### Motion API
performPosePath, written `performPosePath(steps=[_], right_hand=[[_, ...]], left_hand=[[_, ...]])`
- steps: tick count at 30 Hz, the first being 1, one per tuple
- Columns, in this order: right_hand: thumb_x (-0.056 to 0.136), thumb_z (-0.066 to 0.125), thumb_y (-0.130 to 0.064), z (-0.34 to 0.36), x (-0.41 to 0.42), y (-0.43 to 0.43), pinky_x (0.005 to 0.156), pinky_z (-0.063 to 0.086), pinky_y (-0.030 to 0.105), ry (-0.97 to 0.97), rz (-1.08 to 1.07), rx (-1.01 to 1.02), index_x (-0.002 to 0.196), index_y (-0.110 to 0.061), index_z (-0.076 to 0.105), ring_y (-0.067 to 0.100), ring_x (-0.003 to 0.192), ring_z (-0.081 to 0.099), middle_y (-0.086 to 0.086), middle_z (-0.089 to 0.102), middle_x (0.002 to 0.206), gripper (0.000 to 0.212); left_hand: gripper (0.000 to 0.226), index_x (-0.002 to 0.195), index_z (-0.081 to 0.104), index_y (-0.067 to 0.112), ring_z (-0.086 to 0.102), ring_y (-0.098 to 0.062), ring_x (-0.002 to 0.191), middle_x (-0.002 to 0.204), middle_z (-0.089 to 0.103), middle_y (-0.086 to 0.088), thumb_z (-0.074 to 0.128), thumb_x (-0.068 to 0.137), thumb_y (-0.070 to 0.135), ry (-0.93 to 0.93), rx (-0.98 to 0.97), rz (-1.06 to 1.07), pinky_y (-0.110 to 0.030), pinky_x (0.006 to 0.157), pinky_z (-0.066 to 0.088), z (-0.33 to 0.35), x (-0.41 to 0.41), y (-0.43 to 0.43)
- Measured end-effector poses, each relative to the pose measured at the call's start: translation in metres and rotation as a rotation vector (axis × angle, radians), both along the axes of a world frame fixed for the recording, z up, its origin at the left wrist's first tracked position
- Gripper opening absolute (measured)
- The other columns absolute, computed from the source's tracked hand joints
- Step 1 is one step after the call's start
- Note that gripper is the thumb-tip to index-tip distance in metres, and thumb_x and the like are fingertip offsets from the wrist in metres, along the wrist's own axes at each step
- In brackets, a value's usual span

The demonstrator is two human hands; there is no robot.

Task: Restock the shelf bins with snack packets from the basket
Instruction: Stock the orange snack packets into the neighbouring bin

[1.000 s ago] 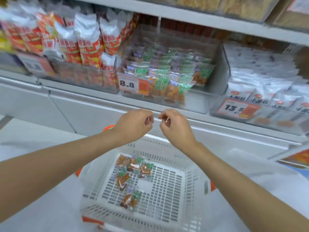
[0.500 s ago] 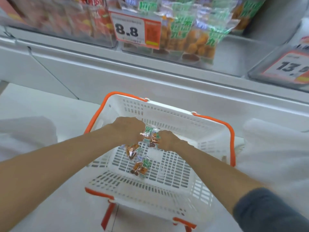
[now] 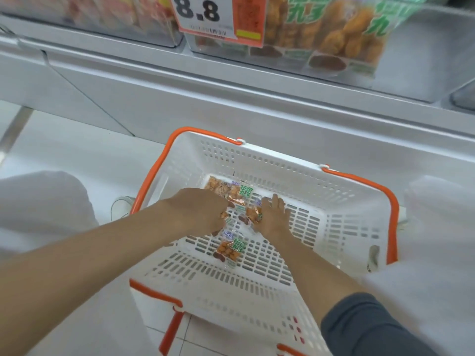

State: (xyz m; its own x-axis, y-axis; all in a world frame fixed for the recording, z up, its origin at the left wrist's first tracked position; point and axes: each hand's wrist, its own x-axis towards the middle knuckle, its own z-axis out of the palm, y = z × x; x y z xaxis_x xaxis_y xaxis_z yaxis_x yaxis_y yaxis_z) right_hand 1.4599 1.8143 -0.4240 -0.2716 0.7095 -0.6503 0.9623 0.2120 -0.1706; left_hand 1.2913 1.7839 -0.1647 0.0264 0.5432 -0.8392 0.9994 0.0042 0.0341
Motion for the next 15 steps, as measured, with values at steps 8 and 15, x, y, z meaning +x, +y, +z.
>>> performPosePath(steps=[8,15], right_hand=[[0.084,0.063,-0.006,0.036,-0.002,0.015,0.079,0.05,0.035,0.114,-0.118,0.021,0.119,-0.008,0.056,0.027,0.104,0.056,0.01,0.049,0.121,0.037],[0.081,0.076,-0.015,0.153,0.0,0.057,0.079,0.038,0.026,0.37,0.012,-0.119,0.117,-0.011,0.057,0.02,0.105,0.049,0.005,0.052,0.118,0.04]], left_hand=[[0.037,0.131,0.05,0.02,0.055,-0.022,0.116,0.128,0.058,-0.002,0.04,0.101,0.038,-0.027,0.024,-0.101,-0.039,0.097,0.046,-0.002,-0.002,0.0],[0.061,0.14,0.037,0.017,0.046,-0.027,0.125,0.139,0.043,-0.007,0.056,0.091,0.048,-0.041,0.301,0.037,-0.041,0.095,0.045,-0.006,-0.002,0.009]])
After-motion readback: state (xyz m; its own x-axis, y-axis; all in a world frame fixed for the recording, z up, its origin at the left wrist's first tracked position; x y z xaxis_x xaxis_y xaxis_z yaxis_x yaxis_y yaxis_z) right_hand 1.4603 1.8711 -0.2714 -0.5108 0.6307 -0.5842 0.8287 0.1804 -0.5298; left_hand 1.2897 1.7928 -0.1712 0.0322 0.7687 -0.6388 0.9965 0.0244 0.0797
